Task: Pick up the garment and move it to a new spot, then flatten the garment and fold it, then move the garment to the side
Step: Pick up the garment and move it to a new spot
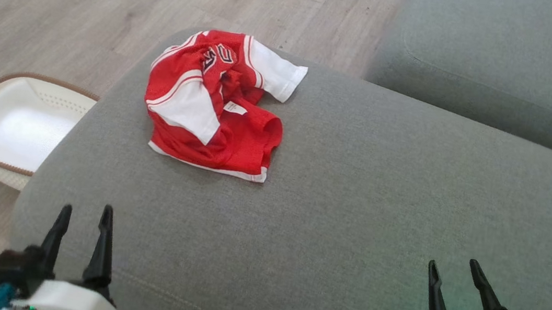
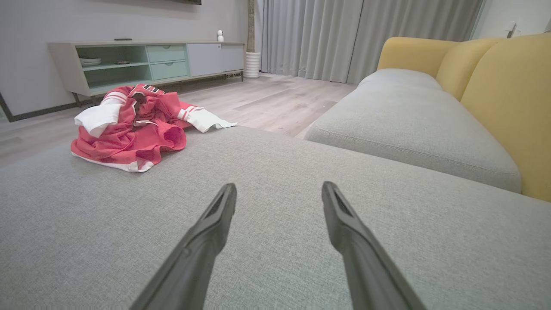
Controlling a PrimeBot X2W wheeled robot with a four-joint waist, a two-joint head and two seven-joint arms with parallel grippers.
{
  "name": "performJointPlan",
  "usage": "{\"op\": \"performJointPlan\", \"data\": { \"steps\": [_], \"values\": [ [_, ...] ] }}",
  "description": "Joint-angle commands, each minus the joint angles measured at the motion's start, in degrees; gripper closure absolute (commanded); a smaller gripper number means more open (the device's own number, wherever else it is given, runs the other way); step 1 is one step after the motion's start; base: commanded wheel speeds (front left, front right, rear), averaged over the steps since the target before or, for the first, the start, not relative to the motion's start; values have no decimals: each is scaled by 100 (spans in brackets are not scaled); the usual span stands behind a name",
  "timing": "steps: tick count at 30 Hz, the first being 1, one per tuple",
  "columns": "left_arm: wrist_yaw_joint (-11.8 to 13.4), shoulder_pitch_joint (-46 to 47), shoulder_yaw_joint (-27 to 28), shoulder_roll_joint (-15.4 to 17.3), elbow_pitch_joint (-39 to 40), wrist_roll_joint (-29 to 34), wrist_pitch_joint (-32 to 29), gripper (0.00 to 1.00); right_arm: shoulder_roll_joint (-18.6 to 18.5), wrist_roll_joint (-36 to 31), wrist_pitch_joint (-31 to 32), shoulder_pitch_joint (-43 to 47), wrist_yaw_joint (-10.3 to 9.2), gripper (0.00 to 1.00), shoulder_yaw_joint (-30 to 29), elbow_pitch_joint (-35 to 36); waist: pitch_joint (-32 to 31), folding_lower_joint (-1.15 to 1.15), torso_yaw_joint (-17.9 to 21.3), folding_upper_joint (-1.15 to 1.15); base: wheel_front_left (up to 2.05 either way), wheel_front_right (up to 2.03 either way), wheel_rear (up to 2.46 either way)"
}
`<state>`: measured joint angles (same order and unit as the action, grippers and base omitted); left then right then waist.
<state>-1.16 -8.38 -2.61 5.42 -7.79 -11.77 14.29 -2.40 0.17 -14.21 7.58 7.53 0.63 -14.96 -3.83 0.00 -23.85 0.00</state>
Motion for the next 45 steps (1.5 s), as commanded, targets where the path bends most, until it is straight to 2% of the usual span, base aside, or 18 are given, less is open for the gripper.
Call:
{"op": "performJointPlan", "data": {
  "steps": [1,5,13,18,21,27,35,39,42,43,45],
  "values": [
    [-67,419,208,13,273,-61,49,0,-48,-70,-79,-276,-4,0,139,163,58,0,69,0,0,0,0],
    [-338,1197,167,177,373,-404,-443,0,-131,-242,-79,-364,-4,0,105,225,456,0,261,0,0,0,0],
    [-574,3623,-56,689,-32,-975,-1616,0,-803,-354,-29,-1117,-4,0,245,478,1905,0,667,0,0,0,0],
    [-620,4985,-323,1001,-867,-1232,-1997,0,-1241,-302,100,-1600,-4,0,477,656,2597,0,963,0,0,0,0],
    [-625,5621,-309,1043,-1595,-1474,-2158,0,-1444,-254,164,-1779,-4,0,495,784,2904,0,1110,0,0,0,0],
    [-626,6188,-403,1245,-2820,-1417,-2176,0,-1538,-195,189,-1852,-4,0,472,895,3110,0,1331,0,0,0,0],
    [-68,6613,-497,1449,-4141,-999,-1800,0,-1432,-211,162,-1662,-4,0,403,963,3125,0,1427,0,0,0,0],
    [120,6715,-550,1463,-4565,-901,-1668,0,-1389,-228,165,-1581,-4,0,407,970,3067,0,1400,0,0,0,0],
    [133,6763,-557,1460,-4816,-919,-1629,0,-1387,-226,182,-1564,-4,0,416,975,3017,0,1376,0,0,0,0],
    [116,6777,-568,1455,-4887,-923,-1622,3,-1387,-226,187,-1557,-4,0,417,980,3001,0,1367,0,0,0,0],
    [20,6790,-592,1422,-5032,-959,-1630,73,-1388,-227,193,-1537,-4,0,422,982,2959,0,1350,0,0,0,0]
  ]
}}
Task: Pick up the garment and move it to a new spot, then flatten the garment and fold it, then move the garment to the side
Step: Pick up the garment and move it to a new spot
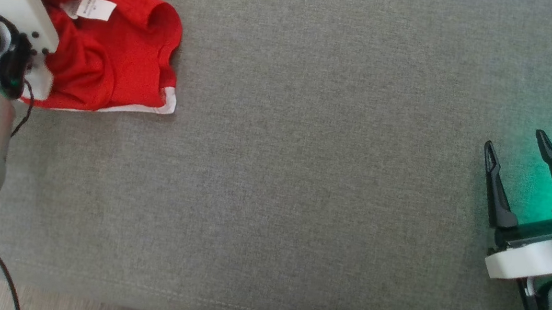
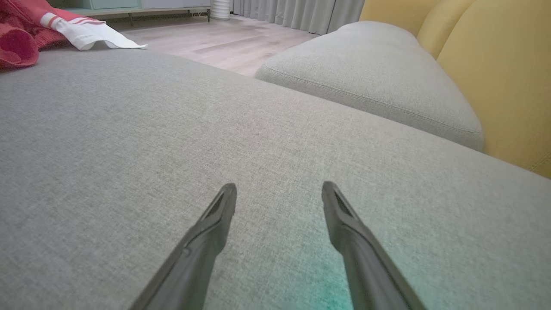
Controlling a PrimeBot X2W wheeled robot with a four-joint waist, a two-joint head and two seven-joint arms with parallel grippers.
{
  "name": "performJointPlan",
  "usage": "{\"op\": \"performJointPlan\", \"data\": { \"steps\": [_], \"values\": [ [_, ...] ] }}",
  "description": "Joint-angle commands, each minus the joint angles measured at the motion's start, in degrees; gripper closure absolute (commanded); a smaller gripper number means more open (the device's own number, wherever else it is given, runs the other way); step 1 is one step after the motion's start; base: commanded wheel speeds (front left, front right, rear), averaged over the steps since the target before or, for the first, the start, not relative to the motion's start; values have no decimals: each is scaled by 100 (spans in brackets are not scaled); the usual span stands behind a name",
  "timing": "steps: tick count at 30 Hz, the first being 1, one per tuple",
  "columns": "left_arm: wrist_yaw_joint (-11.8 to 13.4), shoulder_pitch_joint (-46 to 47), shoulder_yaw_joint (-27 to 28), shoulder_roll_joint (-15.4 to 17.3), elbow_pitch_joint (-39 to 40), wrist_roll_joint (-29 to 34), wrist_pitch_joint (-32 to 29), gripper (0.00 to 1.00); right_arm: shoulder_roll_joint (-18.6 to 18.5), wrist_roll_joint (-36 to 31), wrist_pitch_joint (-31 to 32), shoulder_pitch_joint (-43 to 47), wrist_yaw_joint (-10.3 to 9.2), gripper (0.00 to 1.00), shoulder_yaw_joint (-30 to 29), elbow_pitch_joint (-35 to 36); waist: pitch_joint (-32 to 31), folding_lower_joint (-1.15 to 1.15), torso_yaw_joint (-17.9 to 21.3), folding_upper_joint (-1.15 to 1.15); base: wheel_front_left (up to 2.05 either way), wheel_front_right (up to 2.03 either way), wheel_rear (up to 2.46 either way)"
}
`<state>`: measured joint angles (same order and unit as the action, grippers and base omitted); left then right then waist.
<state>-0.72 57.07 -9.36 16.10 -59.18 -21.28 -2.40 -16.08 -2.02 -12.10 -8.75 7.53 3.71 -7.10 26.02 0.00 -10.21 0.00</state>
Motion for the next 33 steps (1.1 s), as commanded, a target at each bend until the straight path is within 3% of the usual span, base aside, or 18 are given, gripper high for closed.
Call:
{"op": "performJointPlan", "data": {
  "steps": [1,8,17,26,33],
  "values": [
    [-68,252,85,340,47,-37,61,100,-18,-9,-16,110,-4,0,118,194,-53,0,-22,0,0,0,0],
    [-194,483,-23,518,46,59,492,100,59,14,-54,220,-4,0,110,104,-333,0,-51,0,0,0,0],
    [-356,806,-379,564,873,295,759,100,411,82,-204,517,-4,0,-14,-190,-1073,0,-84,0,0,0,0],
    [-570,505,-552,410,2535,-69,310,100,769,95,-277,722,-4,0,-89,-426,-1834,0,128,0,0,0,0],
    [-508,-289,-516,528,4467,-497,-468,100,988,81,-287,621,-4,0,74,-394,-2183,0,701,0,0,0,0]
  ]
}}
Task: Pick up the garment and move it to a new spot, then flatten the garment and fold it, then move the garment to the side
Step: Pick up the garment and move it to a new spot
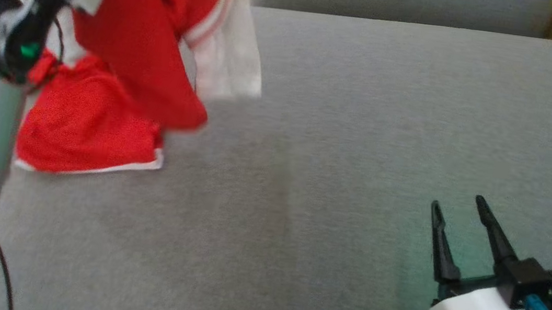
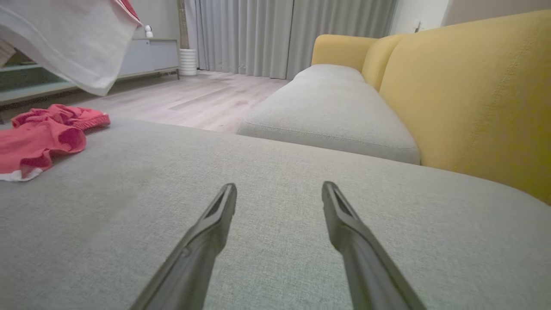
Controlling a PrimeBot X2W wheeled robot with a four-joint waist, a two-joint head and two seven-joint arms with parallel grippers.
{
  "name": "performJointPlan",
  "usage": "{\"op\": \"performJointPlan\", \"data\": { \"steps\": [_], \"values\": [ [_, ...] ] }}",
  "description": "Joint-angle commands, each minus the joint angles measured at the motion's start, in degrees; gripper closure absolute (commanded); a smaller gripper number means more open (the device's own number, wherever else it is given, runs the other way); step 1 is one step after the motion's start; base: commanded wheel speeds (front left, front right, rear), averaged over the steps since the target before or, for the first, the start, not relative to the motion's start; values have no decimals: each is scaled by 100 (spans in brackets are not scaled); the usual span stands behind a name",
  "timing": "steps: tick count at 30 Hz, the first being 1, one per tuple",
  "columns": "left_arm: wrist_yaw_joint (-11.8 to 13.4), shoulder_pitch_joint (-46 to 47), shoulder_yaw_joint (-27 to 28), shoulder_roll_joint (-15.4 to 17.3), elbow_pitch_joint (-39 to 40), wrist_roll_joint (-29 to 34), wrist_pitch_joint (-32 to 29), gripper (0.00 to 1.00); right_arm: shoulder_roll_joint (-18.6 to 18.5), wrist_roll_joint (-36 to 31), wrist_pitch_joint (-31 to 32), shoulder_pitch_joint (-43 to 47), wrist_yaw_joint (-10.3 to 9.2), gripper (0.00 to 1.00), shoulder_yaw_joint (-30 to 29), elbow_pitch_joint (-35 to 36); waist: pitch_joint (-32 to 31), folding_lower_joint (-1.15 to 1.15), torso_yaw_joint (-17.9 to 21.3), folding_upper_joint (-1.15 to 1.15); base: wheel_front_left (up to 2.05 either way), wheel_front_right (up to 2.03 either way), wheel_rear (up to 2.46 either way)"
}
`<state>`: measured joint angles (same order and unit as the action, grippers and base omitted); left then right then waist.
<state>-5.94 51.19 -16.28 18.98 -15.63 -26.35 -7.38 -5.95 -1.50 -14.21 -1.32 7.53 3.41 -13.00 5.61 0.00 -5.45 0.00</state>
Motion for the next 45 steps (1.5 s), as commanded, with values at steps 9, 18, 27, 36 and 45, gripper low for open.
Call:
{"op": "performJointPlan", "data": {
  "steps": [9,18,27,36,45],
  "values": [
    [356,-751,-3,151,1948,-274,-711,100,103,31,-78,-223,-4,0,317,378,-182,0,1157,0,0,0,0],
    [557,-1469,-302,-8,2115,-329,-878,100,136,19,-78,-141,-4,0,249,501,-45,0,1554,0,0,0,0],
    [352,-1775,-782,-615,57,-384,-221,100,205,58,-78,-324,-4,0,402,509,286,0,1526,0,0,0,0],
    [-26,-1626,-1046,-1205,-1843,-435,1264,66,251,58,-78,-437,-4,0,484,417,280,0,1481,0,0,0,0],
    [513,-1974,-1304,-1410,-1589,-53,2040,0,151,-8,-79,-128,-4,0,198,451,-263,0,1071,0,0,0,0]
  ]
}}
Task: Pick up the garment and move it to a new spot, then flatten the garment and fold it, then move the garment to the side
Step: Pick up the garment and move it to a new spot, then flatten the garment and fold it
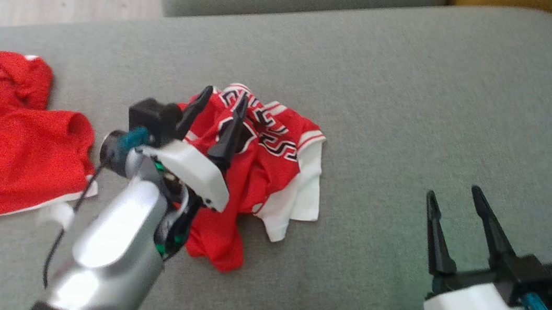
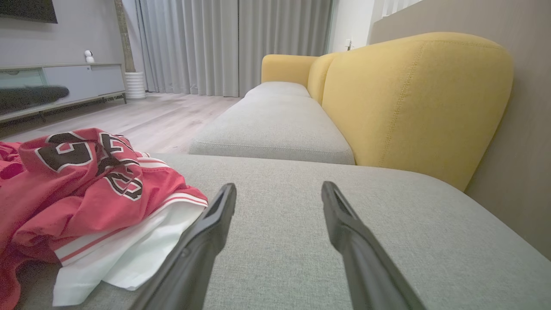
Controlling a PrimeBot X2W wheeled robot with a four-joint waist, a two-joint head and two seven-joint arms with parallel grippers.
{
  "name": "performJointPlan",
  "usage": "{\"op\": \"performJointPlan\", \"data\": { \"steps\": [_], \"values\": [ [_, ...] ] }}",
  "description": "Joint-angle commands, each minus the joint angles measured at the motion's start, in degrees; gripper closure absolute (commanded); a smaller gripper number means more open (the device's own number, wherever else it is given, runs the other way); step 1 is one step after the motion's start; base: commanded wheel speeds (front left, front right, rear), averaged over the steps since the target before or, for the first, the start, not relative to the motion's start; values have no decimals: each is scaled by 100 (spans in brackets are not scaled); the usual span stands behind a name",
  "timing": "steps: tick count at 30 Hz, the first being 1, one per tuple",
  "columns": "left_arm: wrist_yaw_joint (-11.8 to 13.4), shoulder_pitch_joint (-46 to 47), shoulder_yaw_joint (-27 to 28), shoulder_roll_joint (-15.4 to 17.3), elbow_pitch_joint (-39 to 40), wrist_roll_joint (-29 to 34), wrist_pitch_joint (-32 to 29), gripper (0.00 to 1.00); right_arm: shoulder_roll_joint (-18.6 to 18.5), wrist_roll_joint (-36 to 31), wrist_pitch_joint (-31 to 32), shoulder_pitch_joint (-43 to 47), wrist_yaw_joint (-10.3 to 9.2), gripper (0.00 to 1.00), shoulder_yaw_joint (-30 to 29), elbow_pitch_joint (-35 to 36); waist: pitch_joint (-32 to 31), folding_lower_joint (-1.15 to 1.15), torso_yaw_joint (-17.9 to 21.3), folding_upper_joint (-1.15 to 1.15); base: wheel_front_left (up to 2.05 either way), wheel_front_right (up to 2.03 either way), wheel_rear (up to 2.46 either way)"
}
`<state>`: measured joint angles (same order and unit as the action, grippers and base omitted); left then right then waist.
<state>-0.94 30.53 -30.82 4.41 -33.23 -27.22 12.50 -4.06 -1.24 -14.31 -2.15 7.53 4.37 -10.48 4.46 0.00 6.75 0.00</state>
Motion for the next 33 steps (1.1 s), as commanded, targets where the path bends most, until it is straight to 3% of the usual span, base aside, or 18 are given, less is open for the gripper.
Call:
{"op": "performJointPlan", "data": {
  "steps": [1,11,15,23,33],
  "values": [
    [118,-57,152,70,385,83,94,0,-51,-30,-69,-7,-4,0,56,219,-193,0,-202,0,0,0,0],
    [1072,-1909,306,594,2348,370,201,0,-109,-50,-69,331,-4,0,-342,484,-495,0,-838,0,0,0,0],
    [1261,-2506,451,721,2653,429,235,0,-94,-91,-69,475,-4,0,-403,474,-550,0,-1057,0,0,0,0],
    [1081,-3233,1276,733,2782,651,248,0,55,-76,-69,807,-4,0,-586,330,-643,0,-1268,0,0,0,0],
    [436,-3748,2178,256,2714,1149,249,0,116,136,-69,958,-4,0,-578,-24,-696,0,-1154,0,0,0,0]
  ]
}}
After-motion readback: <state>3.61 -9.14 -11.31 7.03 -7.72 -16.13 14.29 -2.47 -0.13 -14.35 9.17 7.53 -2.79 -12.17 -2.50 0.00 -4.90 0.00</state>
